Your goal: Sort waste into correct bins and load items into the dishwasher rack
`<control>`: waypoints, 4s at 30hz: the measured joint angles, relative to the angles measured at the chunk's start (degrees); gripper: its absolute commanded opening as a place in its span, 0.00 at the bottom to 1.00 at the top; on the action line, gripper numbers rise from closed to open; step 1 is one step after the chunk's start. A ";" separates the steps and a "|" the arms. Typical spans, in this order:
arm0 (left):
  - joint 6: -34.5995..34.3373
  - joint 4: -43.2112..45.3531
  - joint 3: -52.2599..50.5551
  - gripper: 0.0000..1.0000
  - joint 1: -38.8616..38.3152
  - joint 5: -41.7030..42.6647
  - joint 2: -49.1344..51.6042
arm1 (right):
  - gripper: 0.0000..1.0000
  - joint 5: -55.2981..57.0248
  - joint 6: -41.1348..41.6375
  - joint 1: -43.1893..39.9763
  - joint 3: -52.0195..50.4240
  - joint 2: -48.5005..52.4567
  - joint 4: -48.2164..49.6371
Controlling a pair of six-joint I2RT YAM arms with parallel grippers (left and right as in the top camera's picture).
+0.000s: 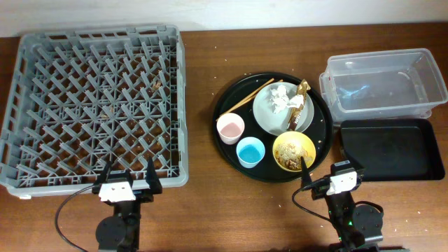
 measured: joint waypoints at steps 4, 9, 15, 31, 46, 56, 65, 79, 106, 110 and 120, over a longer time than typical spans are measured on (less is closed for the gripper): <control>0.00 -0.02 0.00 0.99 0.00 0.00 0.00 | 0.99 0.00 0.02 0.00 0.00 0.00 0.00; 0.00 0.00 0.00 0.99 0.00 0.00 0.00 | 0.98 0.00 0.04 0.00 0.00 0.00 0.00; 0.00 -0.02 0.00 0.99 0.00 -0.02 0.00 | 0.98 0.00 0.04 0.00 0.00 0.00 0.00; -0.26 -8.70 26.03 0.99 0.00 10.84 16.68 | 0.98 -7.21 16.24 0.00 35.76 21.11 -21.29; -0.31 -47.17 75.56 0.99 0.11 22.23 78.12 | 0.85 -8.35 13.84 -0.15 78.18 103.51 -25.57; -0.31 -47.25 75.58 0.99 0.11 22.45 80.37 | 0.04 -9.70 14.25 -0.26 79.91 116.83 -28.28; -0.31 -47.21 75.58 0.99 0.11 22.47 80.37 | 0.73 1.66 25.88 -18.62 86.79 102.33 -32.22; -0.31 -47.19 75.58 0.99 0.11 22.47 80.39 | 0.24 8.46 29.46 2.69 80.56 112.54 -37.00; -0.33 -47.32 75.67 0.99 0.11 22.49 80.39 | 0.65 -19.96 23.85 -6.49 86.23 84.08 -66.49; -0.31 -49.16 75.78 0.99 0.11 22.77 80.39 | 0.64 -12.41 22.73 9.33 77.79 85.88 -62.05; -4.92 -48.15 75.78 0.89 1.07 33.92 80.39 | 0.04 -11.39 25.70 13.64 62.86 94.20 -42.01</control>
